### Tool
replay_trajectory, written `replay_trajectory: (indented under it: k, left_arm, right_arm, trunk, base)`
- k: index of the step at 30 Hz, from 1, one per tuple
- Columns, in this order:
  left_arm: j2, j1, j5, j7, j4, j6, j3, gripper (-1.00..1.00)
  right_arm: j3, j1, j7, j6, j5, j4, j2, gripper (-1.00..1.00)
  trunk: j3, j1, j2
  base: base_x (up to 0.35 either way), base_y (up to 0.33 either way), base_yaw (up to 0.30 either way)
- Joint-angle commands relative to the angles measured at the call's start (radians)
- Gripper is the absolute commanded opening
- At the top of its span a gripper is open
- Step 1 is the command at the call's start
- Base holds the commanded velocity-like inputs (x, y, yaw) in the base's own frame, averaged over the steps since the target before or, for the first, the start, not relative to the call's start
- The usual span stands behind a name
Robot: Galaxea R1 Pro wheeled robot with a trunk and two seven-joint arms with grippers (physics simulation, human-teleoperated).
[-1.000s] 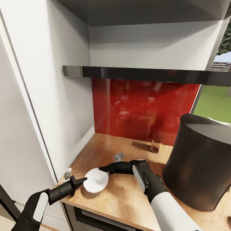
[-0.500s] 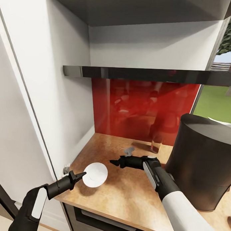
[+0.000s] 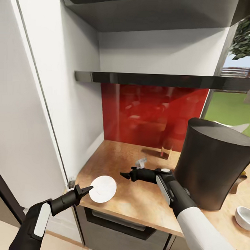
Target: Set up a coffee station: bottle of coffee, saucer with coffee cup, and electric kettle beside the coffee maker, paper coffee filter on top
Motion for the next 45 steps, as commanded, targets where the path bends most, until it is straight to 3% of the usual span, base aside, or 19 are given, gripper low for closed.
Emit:
replay_trajectory:
  k: [1, 17, 27, 33, 37, 41, 43, 45]
  left_arm:
    - [-0.001, -0.001, -0.006, -0.006, 0.000, 0.003, 0.003, -1.00]
    - [-0.001, -0.001, -0.004, -0.006, 0.000, 0.004, 0.004, -1.00]
    - [0.002, -0.001, -0.003, -0.006, 0.000, 0.004, 0.010, -1.00]
    - [0.002, -0.001, -0.003, -0.007, 0.000, 0.005, 0.016, -1.00]
    - [0.002, -0.001, -0.003, -0.007, 0.000, 0.005, 0.016, -1.00]
    - [0.001, -0.002, -0.003, -0.007, 0.000, 0.005, 0.009, -1.00]
    - [-0.003, -0.005, -0.005, -0.007, 0.000, 0.004, 0.007, -1.00]
    - [-0.009, -0.010, -0.006, -0.005, 0.000, 0.004, 0.009, -1.00]
  right_arm:
    - [0.000, -0.001, -0.001, 0.008, -0.006, 0.000, 0.000, 1.00]
    - [0.002, -0.001, -0.001, 0.008, -0.007, 0.002, 0.001, 1.00]
    - [0.002, -0.001, -0.002, 0.009, -0.006, 0.007, 0.003, 1.00]
    - [0.002, 0.000, -0.004, 0.009, -0.001, 0.023, 0.001, 1.00]
    - [0.001, 0.001, -0.008, -0.008, 0.001, 0.151, -0.001, 1.00]
    - [0.004, 0.001, -0.038, -0.094, 0.022, 0.303, -0.022, 1.00]
    - [0.005, 0.001, -0.046, -0.165, 0.062, 0.470, -0.026, 1.00]
    - [0.005, 0.001, -0.048, -0.221, 0.093, 0.553, -0.027, 1.00]
  trunk:
    - [-0.002, 0.000, -0.001]
    - [-0.002, 0.000, -0.001]
    - [-0.002, 0.000, -0.001]
    - [-0.001, 0.000, -0.001]
    - [0.001, 0.000, -0.001]
    - [0.003, 0.000, -0.001]
    - [0.005, 0.000, -0.001]
    - [0.006, 0.000, -0.001]
  base:
    - [-0.334, 0.000, 0.000]
    - [-0.336, 0.002, 0.000]
    - [-0.323, 0.174, -0.005]
    - [-0.294, 0.216, -0.225]
    - [-0.242, 0.202, -0.258]
    - [-0.059, 0.051, -0.260]
    - [-0.007, 0.006, -0.260]
    - [-0.003, 0.002, -0.260]
